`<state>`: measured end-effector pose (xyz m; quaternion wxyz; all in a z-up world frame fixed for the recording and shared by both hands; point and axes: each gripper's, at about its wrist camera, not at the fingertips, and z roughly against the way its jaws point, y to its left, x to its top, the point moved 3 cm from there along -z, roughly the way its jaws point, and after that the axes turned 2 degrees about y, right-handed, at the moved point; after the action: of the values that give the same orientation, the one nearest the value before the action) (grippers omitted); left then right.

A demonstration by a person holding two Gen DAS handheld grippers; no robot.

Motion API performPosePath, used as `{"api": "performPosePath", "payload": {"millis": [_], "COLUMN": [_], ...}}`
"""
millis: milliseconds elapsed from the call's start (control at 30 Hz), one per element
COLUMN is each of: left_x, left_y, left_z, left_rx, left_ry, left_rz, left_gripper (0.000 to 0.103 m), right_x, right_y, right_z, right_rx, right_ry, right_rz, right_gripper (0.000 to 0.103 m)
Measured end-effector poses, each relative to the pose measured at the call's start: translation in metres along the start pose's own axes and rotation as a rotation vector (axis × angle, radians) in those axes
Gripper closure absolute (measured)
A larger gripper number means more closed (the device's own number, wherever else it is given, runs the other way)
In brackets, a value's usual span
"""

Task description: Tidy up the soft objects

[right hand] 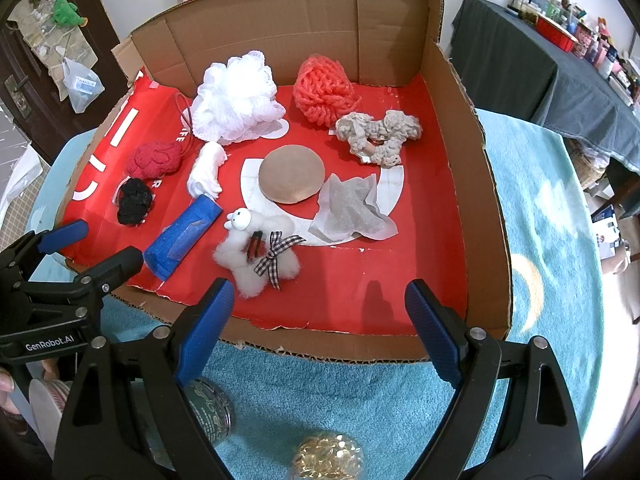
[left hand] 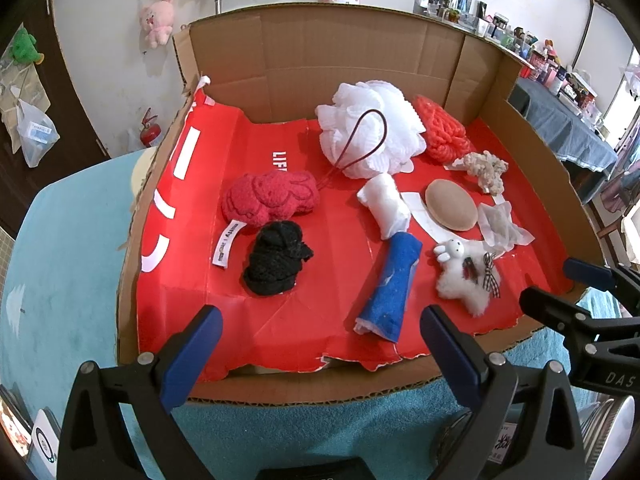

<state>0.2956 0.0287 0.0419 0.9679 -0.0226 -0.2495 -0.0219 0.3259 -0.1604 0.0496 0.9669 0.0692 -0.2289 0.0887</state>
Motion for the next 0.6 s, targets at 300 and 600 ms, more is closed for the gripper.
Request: {"api": "performPosePath", "payload": {"millis": [300, 600], "left_x": [-0.0004, -0.0009], "left_y": [0.0001, 0.0005], "left_z": [0.0, 0.0001], "left_rx": [0.002, 0.007], "left_ry": [-0.001, -0.002], "left_rz": [0.0, -0.001], "left_gripper": [0.002, 0.002], "right_x": [-0.0001, -0.0008], "right_y": [0.0, 0.0006], "right_z": [-0.0005, 0.0002], "right_rx": [-0.001, -0.002], "right_ry": [0.0, -0.002], "right_rz": [0.002, 0.003], "right_gripper": [0.016, 0.016]}}
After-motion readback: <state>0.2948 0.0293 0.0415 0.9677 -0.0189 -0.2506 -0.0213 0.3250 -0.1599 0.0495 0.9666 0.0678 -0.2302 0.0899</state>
